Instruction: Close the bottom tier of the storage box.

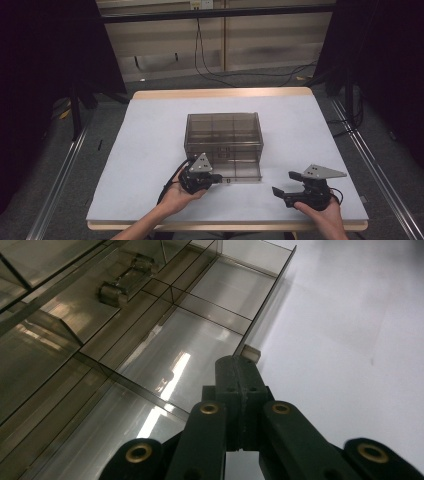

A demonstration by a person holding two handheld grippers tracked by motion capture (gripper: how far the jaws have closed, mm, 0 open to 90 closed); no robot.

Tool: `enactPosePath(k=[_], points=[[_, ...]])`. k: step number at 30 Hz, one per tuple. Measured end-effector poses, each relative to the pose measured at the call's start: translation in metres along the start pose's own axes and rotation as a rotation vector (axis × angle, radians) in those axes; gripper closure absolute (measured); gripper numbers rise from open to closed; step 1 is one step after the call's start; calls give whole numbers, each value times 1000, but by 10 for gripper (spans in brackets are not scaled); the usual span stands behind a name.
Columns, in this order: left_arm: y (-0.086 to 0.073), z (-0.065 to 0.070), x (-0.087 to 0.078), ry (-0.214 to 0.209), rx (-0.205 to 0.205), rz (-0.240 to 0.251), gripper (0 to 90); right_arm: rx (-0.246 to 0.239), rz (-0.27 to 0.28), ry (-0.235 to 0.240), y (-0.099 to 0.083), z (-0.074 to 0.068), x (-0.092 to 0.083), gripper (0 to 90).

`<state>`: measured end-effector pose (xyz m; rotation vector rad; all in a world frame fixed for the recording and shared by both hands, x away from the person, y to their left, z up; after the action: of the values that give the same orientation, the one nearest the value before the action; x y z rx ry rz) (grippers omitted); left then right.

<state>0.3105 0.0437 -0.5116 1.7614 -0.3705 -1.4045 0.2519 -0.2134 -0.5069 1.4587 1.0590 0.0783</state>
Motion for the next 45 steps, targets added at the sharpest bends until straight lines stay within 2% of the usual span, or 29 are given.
enactPosePath(k=[4,5,9,12,14,18,20,21,26,35,39,40,42,43,45], points=[[0,0,2,-2,-16,23,900,2,-3,-1,0,0,1,147],[-1,-2,1,3,-8,3,900,2,-3,-1,0,0,1,147],[-1,-1,1,8,-14,-2,900,-2,-3,2,0,-1,2,146],[0,-3,1,10,-2,-19,900,1,-3,-1,0,0,2,146],[3,-2,2,1,-8,2,900,0,-2,0,1,0,1,146],[4,-2,2,5,0,-16,900,4,-5,0,0,0,1,146],[4,-3,3,4,-14,9,900,2,-4,1,0,0,1,146],[3,-2,3,4,-24,6,900,1,-4,1,0,0,1,147],[6,-1,6,-3,-26,24,900,0,-5,3,0,-1,1,146],[8,4,13,-6,9,8,900,-1,-2,6,0,-1,1,146],[9,3,15,-11,-6,24,900,-1,-3,9,0,-1,2,146],[8,2,14,-5,-2,7,900,-1,-3,8,1,-1,2,147],[9,2,15,-5,-9,20,900,-1,-3,7,1,-1,2,146],[8,1,14,-5,-6,9,900,-1,-3,7,1,-1,2,147],[9,1,16,-10,-13,27,900,-1,-5,9,0,-1,2,147]])
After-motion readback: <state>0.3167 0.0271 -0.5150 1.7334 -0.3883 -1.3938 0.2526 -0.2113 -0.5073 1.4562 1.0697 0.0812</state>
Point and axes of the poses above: each handheld gripper's, and its own axes: x roughly forward along the jaws, y roughly out of its top, z roughly to its right, the point moved 7 cm from there along x, roughly forward along the jaws, and after that the axes turned 6 degrees about y, right-handed, at the moved point
